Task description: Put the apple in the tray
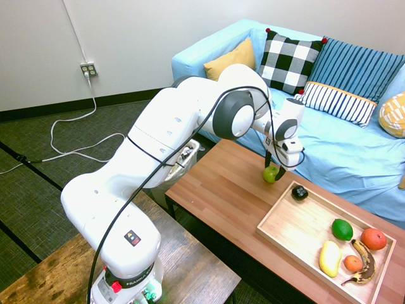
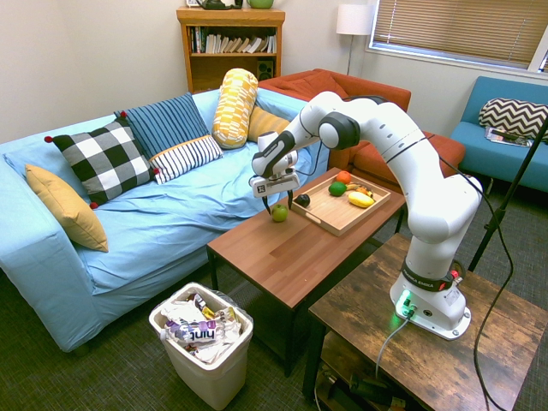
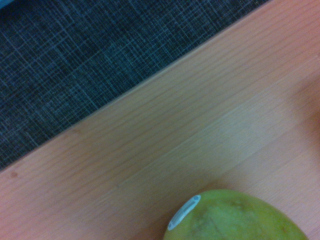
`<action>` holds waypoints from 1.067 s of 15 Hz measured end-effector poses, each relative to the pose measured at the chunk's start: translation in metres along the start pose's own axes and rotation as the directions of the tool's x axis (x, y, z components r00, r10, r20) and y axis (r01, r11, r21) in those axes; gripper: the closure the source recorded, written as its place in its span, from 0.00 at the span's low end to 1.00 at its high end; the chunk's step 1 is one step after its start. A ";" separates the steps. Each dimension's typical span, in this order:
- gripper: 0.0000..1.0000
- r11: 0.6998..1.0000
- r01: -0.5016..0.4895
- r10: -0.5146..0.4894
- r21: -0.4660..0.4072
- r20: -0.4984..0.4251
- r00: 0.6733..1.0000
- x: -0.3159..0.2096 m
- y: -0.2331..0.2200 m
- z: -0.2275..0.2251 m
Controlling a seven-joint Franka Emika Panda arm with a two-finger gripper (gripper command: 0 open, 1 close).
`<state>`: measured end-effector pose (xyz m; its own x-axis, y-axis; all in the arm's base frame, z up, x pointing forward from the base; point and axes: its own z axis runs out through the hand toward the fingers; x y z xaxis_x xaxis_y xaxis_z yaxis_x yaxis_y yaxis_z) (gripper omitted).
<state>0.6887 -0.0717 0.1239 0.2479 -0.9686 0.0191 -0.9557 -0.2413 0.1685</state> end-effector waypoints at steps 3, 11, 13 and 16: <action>1.00 1.000 0.013 -0.013 -0.008 0.008 1.000 -0.002 -0.002 0.004; 1.00 1.000 0.030 -0.030 -0.006 0.030 0.999 0.001 -0.005 0.015; 1.00 0.999 0.038 -0.038 0.008 0.038 0.999 0.003 -0.005 0.011; 1.00 0.997 0.044 -0.046 0.058 0.025 0.999 0.014 -0.004 -0.025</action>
<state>0.6999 -0.0827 0.1483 0.2875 -0.9577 -0.0128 -0.9514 -0.2871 0.1117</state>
